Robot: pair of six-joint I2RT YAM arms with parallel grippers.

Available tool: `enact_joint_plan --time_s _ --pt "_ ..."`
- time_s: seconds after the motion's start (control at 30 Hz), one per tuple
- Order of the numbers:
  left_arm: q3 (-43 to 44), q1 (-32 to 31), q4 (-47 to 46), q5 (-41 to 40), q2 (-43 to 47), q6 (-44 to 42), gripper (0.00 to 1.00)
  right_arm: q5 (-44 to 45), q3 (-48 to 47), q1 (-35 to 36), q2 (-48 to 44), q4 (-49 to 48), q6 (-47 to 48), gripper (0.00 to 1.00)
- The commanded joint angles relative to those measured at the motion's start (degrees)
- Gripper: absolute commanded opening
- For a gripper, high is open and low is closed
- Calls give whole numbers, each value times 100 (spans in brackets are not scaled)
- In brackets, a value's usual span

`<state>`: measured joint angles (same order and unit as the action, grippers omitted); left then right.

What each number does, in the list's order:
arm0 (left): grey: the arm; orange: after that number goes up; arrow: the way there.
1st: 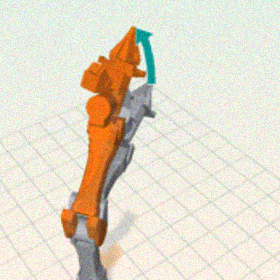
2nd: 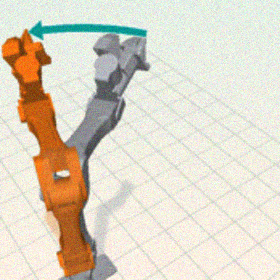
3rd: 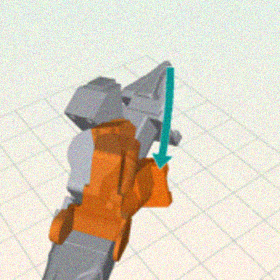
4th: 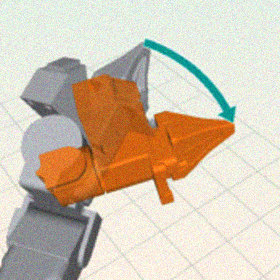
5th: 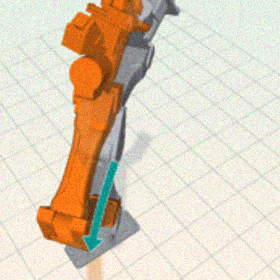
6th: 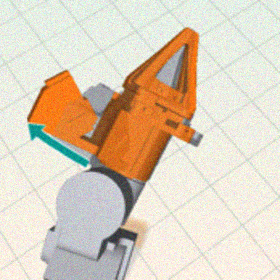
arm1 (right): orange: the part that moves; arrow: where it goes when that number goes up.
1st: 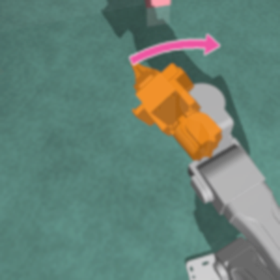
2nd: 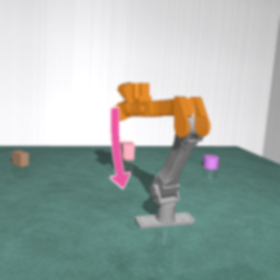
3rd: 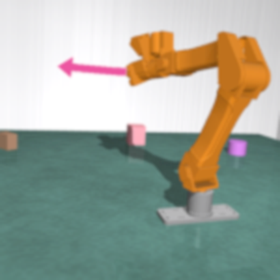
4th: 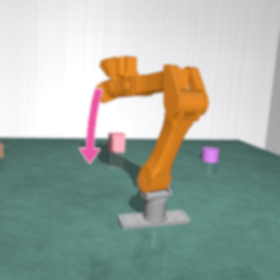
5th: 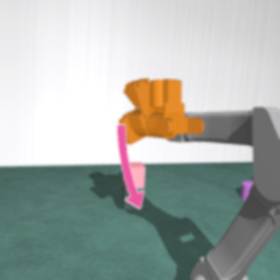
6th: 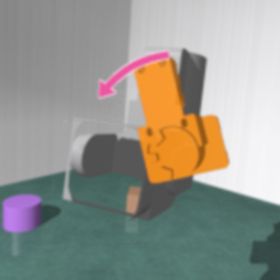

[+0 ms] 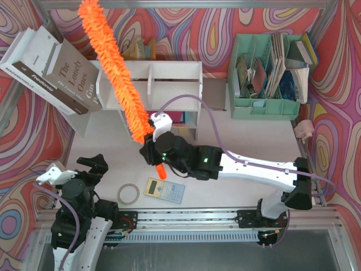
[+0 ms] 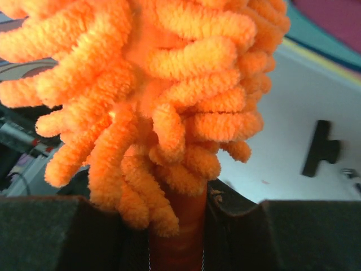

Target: Dust the bookshelf with a duster

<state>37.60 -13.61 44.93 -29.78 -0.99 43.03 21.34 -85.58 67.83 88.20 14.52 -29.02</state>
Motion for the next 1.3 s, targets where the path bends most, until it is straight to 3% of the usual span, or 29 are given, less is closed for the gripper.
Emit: enact_joint_plan --time_s 0.0,0.6,0.93,1.27 --pt "39 25 19 -25 72 -82 99 -75 123 169 231 -922 -559 0" --pt "3 25 7 -81 73 -61 98 -1358 -297 376 1434 -1201 -413 0" --pt "-12 25 -10 -45 73 -73 99 -1079 113 596 971 -1800 -54 0" --pt "-20 25 -14 -28 73 -74 98 -890 38 512 1262 -1255 -508 0"
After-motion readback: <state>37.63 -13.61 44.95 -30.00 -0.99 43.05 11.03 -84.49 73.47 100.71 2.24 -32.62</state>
